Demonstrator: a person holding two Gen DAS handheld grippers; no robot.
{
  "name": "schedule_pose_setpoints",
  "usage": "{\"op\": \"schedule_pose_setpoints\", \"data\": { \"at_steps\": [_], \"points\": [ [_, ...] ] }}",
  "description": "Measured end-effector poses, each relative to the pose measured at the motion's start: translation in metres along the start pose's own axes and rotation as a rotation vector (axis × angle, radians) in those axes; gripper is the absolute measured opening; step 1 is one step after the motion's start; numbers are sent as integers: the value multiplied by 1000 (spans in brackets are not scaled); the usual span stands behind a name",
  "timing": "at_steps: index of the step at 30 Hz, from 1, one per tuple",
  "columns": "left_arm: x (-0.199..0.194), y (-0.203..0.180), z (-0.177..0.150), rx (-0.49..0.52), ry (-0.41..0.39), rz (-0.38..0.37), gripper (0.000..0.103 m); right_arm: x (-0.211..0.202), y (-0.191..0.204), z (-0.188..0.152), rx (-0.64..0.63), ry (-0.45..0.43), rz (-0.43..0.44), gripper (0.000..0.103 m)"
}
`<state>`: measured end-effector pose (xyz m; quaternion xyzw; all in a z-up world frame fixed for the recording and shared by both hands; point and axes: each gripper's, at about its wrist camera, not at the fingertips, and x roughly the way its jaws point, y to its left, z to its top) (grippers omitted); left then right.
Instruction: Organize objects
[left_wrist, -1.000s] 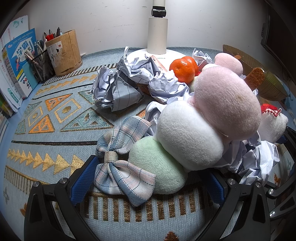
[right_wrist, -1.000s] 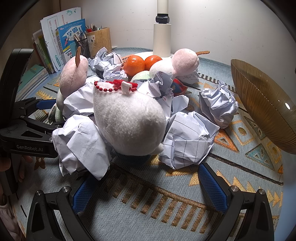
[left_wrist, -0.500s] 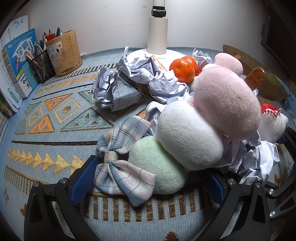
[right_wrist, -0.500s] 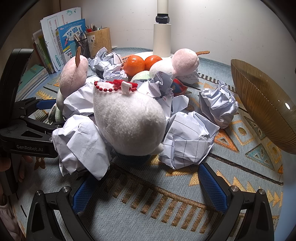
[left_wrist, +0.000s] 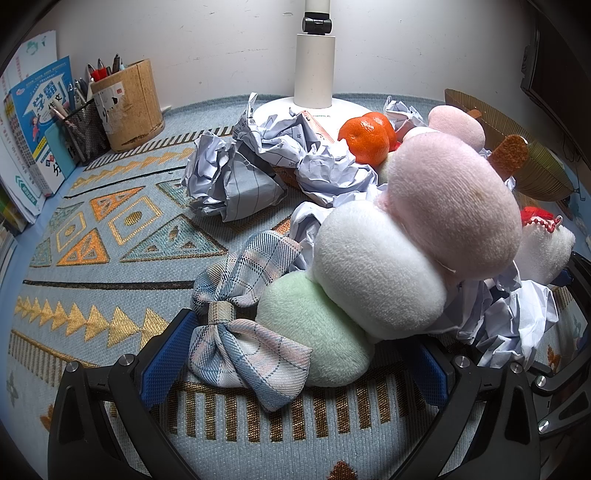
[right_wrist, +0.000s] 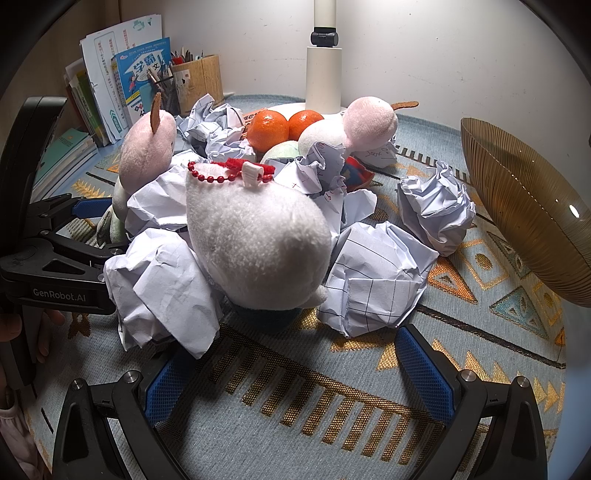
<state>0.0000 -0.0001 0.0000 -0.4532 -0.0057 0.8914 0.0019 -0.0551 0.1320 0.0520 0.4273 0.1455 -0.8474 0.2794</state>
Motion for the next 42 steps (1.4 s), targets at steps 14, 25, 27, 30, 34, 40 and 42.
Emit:
{"op": "schedule_pose_setpoints", "data": {
  "at_steps": [14,25,27,30,34,40,42],
  "points": [
    [0,0,0,0,0,0,103,0,0,0,0,0,0,103],
    [-5,-1,-6,19,8,-3,103,-10,0,-11,0,11,0,103],
    [-13,0,-14,31,5,-19,103,-22,-3,-24,-4,0,5,103],
    [-26,4,-29,32,0,-33,103,-30,1,-39,-4,4,12,103],
    [-38,11,-38,8,-33,-97,103,-44,4,-49,20,-21,91,103],
    [-41,26,-23,-64,-100,-196,103,-52,34,-34,8,-94,172,103],
    [-39,26,-17,-43,-99,-181,103,-48,42,-29,18,-91,161,103]
  ]
}}
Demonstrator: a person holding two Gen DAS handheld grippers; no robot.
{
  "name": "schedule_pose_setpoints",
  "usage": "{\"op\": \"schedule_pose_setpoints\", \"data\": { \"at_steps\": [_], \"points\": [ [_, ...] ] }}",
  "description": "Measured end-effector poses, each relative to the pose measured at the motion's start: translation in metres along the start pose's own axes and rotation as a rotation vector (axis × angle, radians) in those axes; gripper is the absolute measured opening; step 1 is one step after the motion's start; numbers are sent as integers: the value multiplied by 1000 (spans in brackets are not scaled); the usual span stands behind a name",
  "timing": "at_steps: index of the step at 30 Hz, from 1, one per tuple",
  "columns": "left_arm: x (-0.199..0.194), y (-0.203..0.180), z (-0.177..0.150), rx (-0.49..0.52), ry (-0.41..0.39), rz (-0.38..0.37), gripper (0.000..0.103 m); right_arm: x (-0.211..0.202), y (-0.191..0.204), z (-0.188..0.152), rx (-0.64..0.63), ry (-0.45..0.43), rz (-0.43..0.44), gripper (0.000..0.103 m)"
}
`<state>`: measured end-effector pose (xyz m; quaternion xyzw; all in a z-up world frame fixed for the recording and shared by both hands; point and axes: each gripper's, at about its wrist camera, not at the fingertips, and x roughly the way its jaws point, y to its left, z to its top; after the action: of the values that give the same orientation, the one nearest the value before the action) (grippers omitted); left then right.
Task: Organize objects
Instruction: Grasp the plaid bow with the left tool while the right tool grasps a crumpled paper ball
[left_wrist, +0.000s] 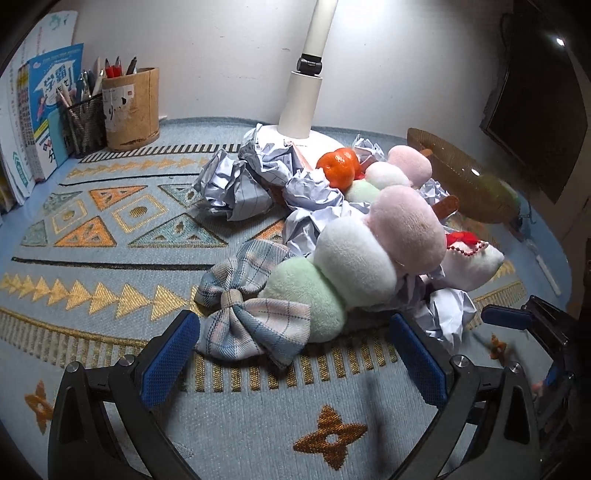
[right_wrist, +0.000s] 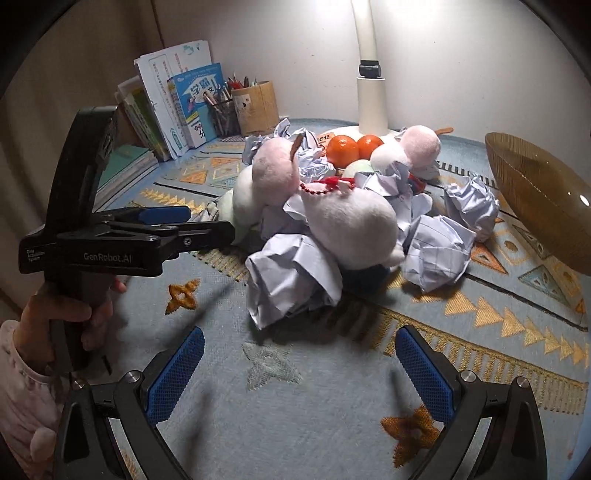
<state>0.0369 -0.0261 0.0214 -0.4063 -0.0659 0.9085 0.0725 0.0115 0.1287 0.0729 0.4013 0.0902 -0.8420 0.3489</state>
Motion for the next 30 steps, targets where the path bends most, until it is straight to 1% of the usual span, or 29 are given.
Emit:
{"op": "schedule_pose_setpoints", "data": {
  "at_steps": [3,5,7,8,9,10,11,12,13,14,17,20,22,25,30],
  "points": [
    [7,1,0,47,39,51,103,7,-5,2,81,-14,19,103],
    [11,7,-3,55,55,52,102,13,-11,5,143,-15,34,103],
    [15,16,-5,29,72,46,102,16,-16,9,179,-26,46,103],
    [14,19,-4,16,60,36,100,18,-17,11,190,-32,46,103],
    [12,21,-2,5,45,-1,93,20,-17,12,198,-34,52,103],
    [11,23,-1,0,37,-25,69,24,-17,13,206,-34,67,96],
    [11,23,0,3,31,-6,42,25,-18,14,212,-34,76,90],
    [12,24,0,2,32,15,39,22,-18,14,211,-49,86,63],
    [11,24,-1,3,30,8,38,20,-18,13,210,-58,114,51],
    [11,24,-2,3,28,-10,33,18,-17,13,205,-63,125,51],
    [8,28,-2,-16,13,-27,31,14,-9,15,169,-88,133,50],
    [-3,33,-3,-42,-45,-30,31,6,-4,15,143,-137,138,50],
    [-12,36,-4,-55,-87,-18,31,1,-7,13,151,-165,157,50],
    [-20,36,-6,-58,-124,8,31,-4,-12,11,170,-194,181,50],
    [-22,40,-4,-68,-129,22,31,-4,-14,8,182,-204,201,50]
  ]
}}
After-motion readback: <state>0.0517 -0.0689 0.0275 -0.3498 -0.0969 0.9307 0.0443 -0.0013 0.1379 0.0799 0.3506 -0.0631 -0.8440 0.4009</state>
